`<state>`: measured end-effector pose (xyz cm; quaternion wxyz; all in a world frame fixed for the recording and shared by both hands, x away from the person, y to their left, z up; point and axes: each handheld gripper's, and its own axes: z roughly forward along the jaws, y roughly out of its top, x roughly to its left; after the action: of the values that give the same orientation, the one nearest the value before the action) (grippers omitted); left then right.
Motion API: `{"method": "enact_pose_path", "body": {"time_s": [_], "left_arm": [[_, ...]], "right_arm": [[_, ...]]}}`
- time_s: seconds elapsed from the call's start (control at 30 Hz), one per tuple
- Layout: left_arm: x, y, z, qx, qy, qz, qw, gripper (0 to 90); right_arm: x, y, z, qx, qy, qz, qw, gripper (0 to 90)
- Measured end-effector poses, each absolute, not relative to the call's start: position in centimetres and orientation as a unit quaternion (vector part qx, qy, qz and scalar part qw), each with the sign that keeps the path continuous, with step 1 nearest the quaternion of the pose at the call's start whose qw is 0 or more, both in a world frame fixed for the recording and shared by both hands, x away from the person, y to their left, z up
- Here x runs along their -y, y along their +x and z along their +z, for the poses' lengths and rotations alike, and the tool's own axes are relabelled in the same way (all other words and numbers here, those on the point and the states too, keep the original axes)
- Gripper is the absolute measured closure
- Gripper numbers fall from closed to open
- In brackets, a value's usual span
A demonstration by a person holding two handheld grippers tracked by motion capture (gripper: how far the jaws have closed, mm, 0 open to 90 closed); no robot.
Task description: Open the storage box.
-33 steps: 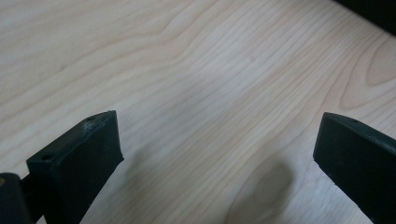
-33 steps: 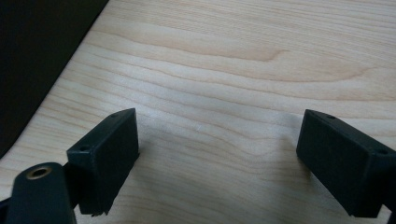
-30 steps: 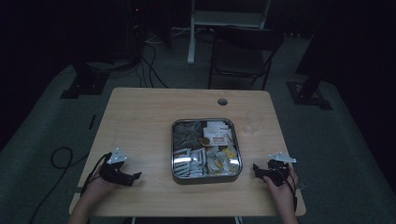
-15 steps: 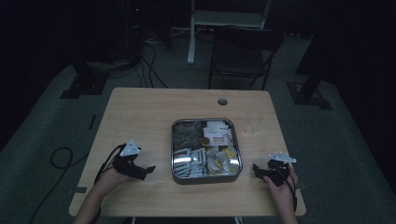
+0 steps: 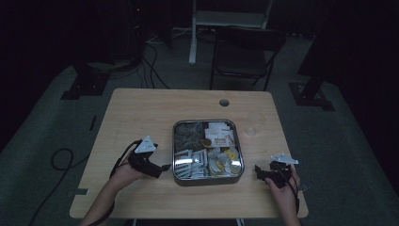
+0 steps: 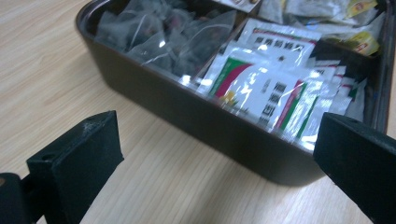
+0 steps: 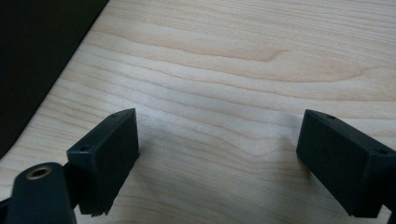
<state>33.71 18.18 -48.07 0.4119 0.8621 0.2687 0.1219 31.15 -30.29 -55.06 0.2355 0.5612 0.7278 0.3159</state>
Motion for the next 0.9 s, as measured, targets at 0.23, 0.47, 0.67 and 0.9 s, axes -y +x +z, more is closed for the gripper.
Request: {"method": "enact_pose_path", "body": {"time_s": [0.23, 0.47, 0.67, 0.9], "left_arm": [[-16.5, 34.2, -47.7, -0.252, 0.865, 0.114, 0.419, 1.5], [-15.0, 34.6, -47.6, -0.237, 0.868, 0.106, 0.424, 1.5], [-13.9, 35.1, -47.6, -0.23, 0.869, 0.098, 0.427, 1.5], [-12.4, 35.4, -47.6, -0.22, 0.87, 0.096, 0.431, 1.5]], "right_arm": [[30.3, 31.2, -55.1, -0.728, 0.561, 0.316, 0.236, 12.4], [30.3, 31.1, -55.1, -0.728, 0.561, 0.316, 0.236, 12.4], [30.3, 31.1, -55.1, -0.728, 0.561, 0.316, 0.236, 12.4], [30.3, 31.2, -55.1, -0.728, 0.561, 0.316, 0.236, 12.4]]}}
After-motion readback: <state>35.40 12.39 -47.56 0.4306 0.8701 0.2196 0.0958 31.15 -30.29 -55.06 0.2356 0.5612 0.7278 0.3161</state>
